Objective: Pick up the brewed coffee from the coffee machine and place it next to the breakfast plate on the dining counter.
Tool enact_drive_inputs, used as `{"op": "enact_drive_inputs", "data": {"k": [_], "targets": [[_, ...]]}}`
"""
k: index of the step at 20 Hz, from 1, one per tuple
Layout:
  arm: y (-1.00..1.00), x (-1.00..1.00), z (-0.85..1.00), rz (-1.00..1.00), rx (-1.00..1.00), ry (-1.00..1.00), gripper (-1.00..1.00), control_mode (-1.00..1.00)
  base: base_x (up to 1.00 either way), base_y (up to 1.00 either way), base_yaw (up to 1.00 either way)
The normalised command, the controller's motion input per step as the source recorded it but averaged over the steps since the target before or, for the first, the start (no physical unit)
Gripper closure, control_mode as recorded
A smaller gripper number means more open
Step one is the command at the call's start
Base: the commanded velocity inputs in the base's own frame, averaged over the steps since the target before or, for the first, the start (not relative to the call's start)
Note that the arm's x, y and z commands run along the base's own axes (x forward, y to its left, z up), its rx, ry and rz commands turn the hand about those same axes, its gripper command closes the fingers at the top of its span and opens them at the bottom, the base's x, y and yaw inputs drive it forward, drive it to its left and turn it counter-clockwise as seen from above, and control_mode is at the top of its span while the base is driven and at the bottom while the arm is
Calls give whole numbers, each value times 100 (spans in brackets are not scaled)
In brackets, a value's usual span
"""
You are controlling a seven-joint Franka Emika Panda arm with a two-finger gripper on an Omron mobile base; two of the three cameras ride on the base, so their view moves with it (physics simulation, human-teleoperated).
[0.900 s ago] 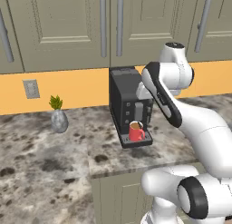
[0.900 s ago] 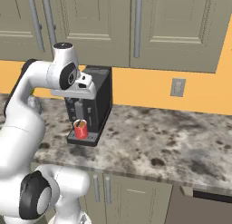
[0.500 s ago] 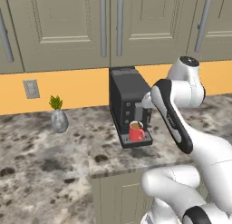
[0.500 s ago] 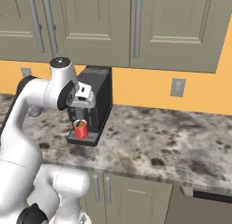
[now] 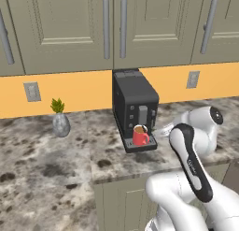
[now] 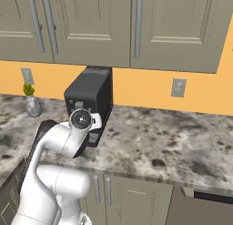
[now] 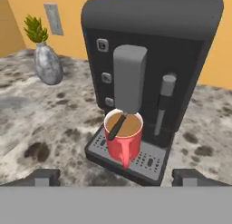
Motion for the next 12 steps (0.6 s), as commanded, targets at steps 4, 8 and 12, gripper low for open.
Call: {"op": "enact_drive_inputs", "data": {"k": [4, 8, 12], "targets": [[-18, 22, -51, 35, 5, -14, -100, -100, 0, 0, 0], [-17, 6, -44, 29, 0, -12, -100, -100, 0, 0, 0], [-2, 1, -42, 11, 0, -10, -100, -100, 0, 0, 0]]}}
